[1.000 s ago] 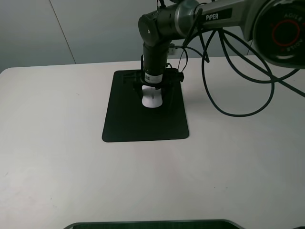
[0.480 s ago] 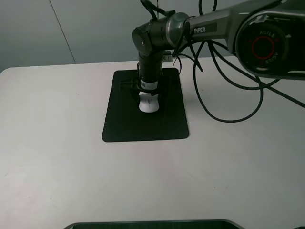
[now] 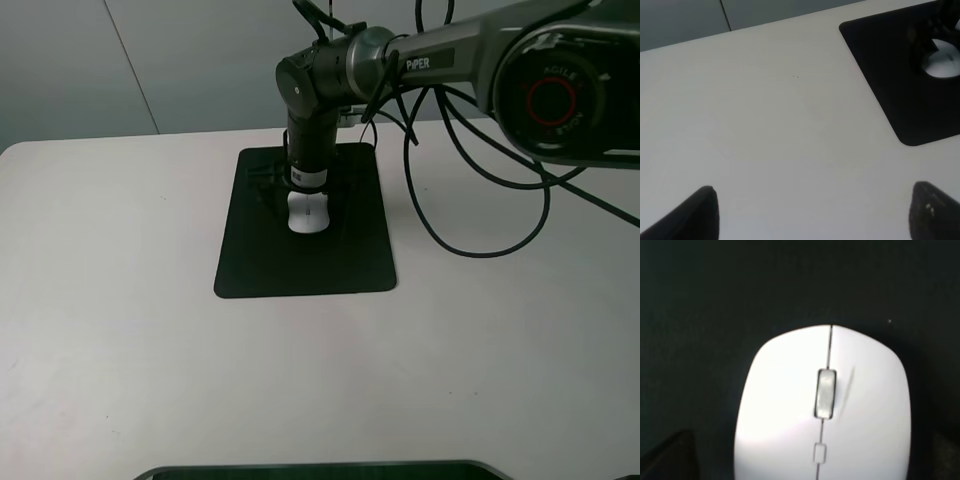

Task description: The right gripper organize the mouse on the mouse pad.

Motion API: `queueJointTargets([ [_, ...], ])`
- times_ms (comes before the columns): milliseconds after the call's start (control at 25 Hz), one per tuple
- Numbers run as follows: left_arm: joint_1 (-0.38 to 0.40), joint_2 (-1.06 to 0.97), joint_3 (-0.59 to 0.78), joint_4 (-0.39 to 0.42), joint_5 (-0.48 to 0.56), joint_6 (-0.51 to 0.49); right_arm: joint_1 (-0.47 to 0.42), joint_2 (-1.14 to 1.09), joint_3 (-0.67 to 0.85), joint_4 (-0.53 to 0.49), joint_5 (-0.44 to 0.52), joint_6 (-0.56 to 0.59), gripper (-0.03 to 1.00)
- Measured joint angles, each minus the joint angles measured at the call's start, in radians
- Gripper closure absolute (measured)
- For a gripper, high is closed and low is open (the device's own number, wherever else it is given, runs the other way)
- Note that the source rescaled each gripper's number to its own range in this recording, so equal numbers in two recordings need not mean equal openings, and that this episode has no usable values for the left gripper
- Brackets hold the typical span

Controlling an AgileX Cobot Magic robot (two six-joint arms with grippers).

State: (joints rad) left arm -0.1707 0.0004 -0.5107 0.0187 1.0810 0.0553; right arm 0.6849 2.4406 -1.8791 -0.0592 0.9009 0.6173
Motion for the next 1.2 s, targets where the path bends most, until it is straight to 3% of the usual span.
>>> queueJointTargets([
  [80,0.0,0.0,0.0,0.0,0.0,0.0,0.0,-0.002,0.0,0.0,0.012,-0.017,-0.02],
  [480,0.0,0.0,0.0,0.0,0.0,0.0,-0.036,-0.119,0.033,0.075,0.037,-0.137,-0.03],
  [640,0.0,0.0,0.0,0.0,0.0,0.0,-0.129,-0.225,0.188,0.133,0.002,-0.209,-0.03],
  [800,0.0,0.0,0.0,0.0,0.0,0.0,-0.276,-0.355,0.407,0.145,-0.033,-0.275,-0.03],
  [1000,0.0,0.0,0.0,0.0,0.0,0.0,-0.445,-0.527,0.583,0.123,-0.033,-0.346,-0.03],
  [1200,0.0,0.0,0.0,0.0,0.0,0.0,-0.546,-0.736,0.713,0.069,-0.056,-0.36,-0.03],
])
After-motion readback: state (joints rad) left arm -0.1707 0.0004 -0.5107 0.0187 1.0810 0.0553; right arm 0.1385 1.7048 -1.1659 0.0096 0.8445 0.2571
